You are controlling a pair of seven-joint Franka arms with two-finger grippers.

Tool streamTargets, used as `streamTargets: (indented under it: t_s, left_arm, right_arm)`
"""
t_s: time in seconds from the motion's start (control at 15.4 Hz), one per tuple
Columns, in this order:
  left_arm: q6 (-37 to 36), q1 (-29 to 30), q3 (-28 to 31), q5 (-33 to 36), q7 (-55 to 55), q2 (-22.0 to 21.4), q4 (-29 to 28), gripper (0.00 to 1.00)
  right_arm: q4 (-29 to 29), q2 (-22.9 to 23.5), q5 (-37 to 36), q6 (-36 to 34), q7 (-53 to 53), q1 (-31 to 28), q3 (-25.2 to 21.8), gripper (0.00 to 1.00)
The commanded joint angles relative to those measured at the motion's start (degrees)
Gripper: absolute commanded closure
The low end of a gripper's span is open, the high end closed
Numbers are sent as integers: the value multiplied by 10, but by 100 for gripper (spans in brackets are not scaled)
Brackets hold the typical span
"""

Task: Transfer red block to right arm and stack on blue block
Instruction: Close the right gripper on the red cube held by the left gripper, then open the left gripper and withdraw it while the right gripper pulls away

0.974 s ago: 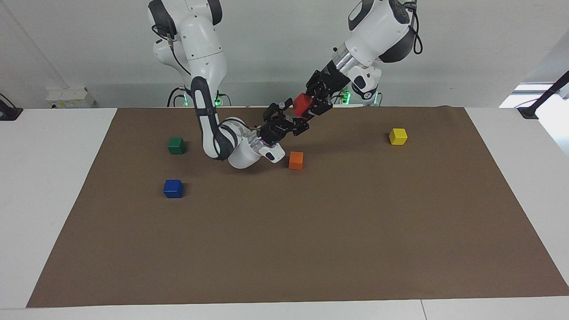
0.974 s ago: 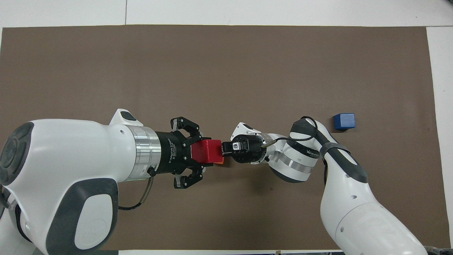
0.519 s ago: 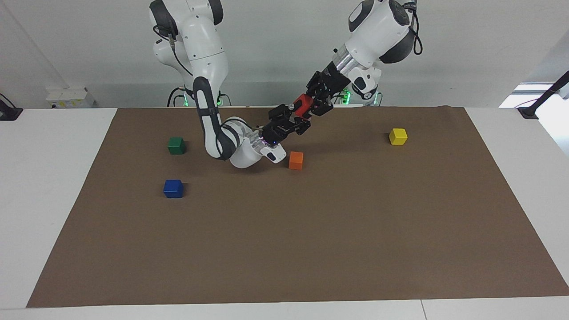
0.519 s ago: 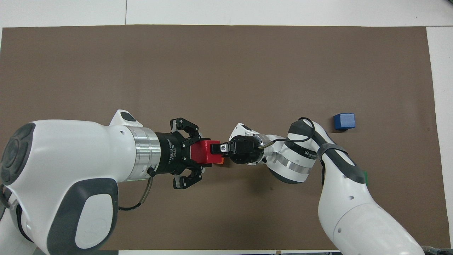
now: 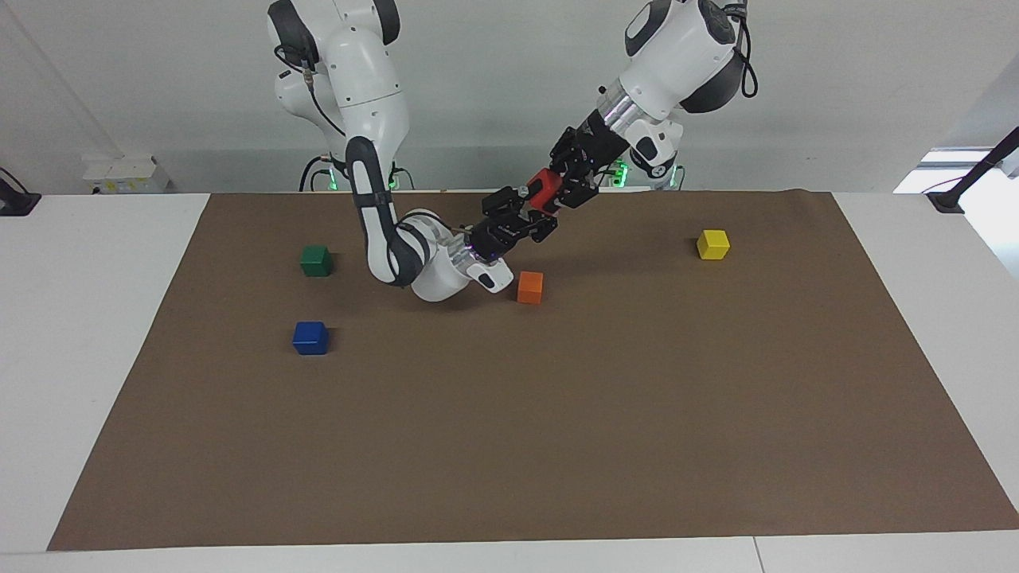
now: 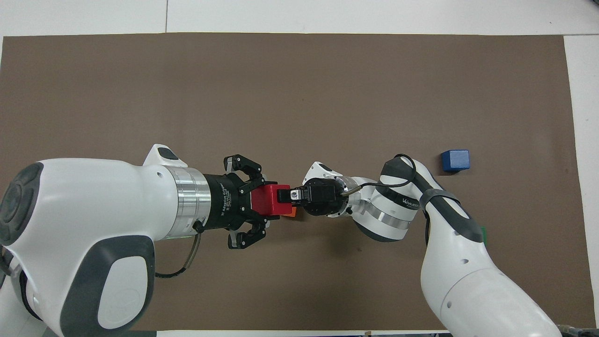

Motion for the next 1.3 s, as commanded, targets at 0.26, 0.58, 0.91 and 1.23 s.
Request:
streamTargets:
  t_s: [0.26,0.58,0.91,1.23]
  left_arm:
    - [-38,118,4,1,178,-34,-13,0]
    - [-55,217,4,67,379,-4,0,0]
    - [-69,256,4,231,555,69,72,0]
    - [-222,270,5,375,717,193,272,0]
  right_arm:
    - [-2,-41,6,22,29,-8,4,100]
    - [-7,-106,6,83,116,-24,3,100]
    - [-6,-171,-50,208,210,-53,1,100]
    - [-2,-246,-156,316,312,-83,0,100]
